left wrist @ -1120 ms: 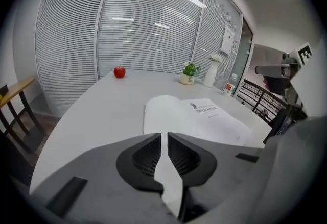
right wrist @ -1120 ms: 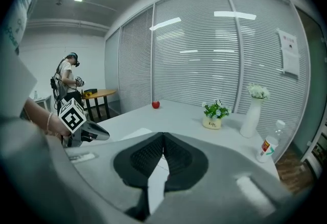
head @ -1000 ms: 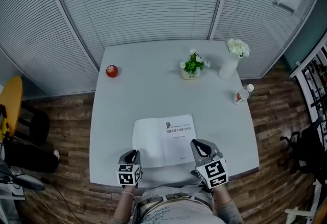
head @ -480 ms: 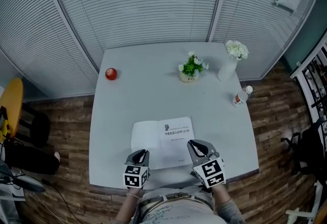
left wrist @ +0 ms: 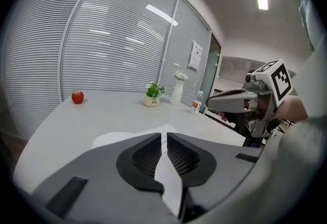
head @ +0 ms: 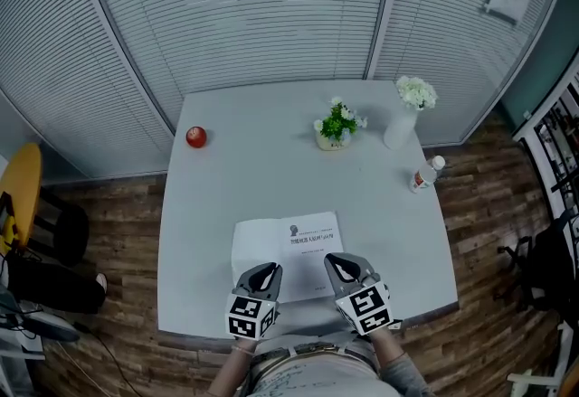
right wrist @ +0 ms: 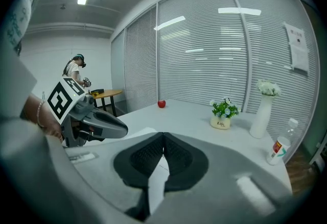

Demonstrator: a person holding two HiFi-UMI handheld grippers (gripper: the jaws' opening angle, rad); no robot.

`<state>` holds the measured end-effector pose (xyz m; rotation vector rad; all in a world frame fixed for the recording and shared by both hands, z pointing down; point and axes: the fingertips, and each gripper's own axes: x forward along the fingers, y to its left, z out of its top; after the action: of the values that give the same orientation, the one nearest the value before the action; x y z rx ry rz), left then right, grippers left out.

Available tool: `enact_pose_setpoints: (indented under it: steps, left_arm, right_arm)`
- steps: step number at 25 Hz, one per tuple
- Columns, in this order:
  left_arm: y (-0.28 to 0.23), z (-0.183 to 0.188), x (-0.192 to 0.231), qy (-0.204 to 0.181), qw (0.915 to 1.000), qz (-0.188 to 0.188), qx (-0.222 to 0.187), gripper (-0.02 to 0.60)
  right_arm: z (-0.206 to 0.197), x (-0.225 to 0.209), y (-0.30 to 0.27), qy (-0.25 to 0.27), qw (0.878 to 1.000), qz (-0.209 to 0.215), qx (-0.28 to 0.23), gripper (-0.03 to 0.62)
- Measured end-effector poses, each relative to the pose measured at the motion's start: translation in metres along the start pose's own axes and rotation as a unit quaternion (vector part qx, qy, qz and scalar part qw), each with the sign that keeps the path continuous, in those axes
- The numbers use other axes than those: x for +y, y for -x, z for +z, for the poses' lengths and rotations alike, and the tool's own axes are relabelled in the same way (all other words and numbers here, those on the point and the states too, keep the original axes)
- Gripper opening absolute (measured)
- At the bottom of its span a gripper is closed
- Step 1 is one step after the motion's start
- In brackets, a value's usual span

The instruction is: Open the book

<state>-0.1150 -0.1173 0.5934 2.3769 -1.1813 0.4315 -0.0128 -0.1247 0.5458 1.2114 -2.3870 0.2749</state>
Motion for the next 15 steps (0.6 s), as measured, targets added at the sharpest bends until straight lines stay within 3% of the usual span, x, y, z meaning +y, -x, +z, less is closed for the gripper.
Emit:
enact_pose_setpoints:
  steps: [15]
  left_arm:
    - [0.003,0.042,-0.041,-0.008,0.9973,-0.057,-0.046,-0.002]
  right_arm:
    - [0.008,0.01,-0.002,0.002,1.0,0.016,-0.017,0.002]
